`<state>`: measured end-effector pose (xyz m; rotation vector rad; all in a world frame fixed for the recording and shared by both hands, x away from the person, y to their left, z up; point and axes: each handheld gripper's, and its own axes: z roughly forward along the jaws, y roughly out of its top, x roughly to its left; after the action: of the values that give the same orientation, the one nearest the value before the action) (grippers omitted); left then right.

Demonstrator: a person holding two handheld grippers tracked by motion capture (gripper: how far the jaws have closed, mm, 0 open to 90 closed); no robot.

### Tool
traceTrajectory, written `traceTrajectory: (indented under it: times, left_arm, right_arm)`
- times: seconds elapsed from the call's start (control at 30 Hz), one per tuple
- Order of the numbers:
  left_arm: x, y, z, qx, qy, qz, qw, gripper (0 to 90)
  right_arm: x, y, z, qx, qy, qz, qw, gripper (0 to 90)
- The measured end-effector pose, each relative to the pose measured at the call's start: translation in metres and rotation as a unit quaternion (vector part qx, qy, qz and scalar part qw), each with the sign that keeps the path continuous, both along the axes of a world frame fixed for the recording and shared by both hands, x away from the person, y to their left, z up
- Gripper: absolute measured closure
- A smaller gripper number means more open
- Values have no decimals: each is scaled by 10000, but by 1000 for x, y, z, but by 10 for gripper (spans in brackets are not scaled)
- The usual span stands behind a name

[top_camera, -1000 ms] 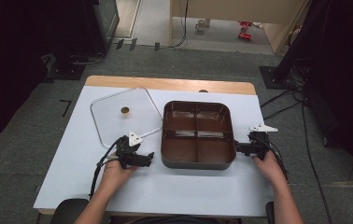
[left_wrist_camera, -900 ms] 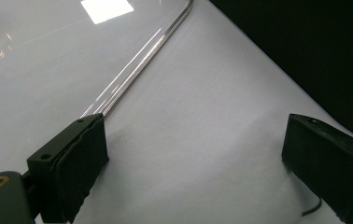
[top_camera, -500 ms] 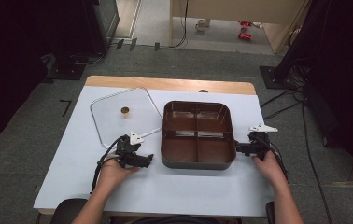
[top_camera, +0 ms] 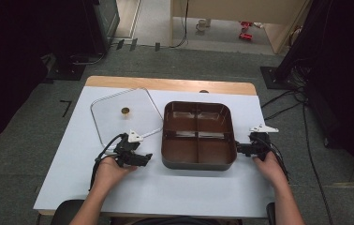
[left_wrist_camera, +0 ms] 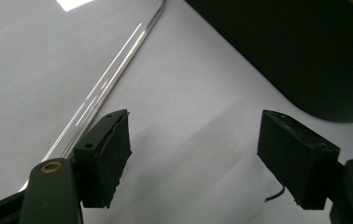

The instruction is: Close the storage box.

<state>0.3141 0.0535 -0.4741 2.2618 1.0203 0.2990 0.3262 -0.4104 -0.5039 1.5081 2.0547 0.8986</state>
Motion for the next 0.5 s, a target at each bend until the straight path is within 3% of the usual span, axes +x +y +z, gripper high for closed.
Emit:
traceTrajectory:
  times: [0.13, 0.5]
  left_arm:
    - [2, 4, 3, -86, 88, 33, 9999, 255]
    - [5, 11, 16, -235, -15, 53, 9997, 255]
  right_arm:
    - [0, 0, 0, 1, 0, -2, 10000, 102]
    - [0, 0, 0, -1, 2, 0, 10000, 102]
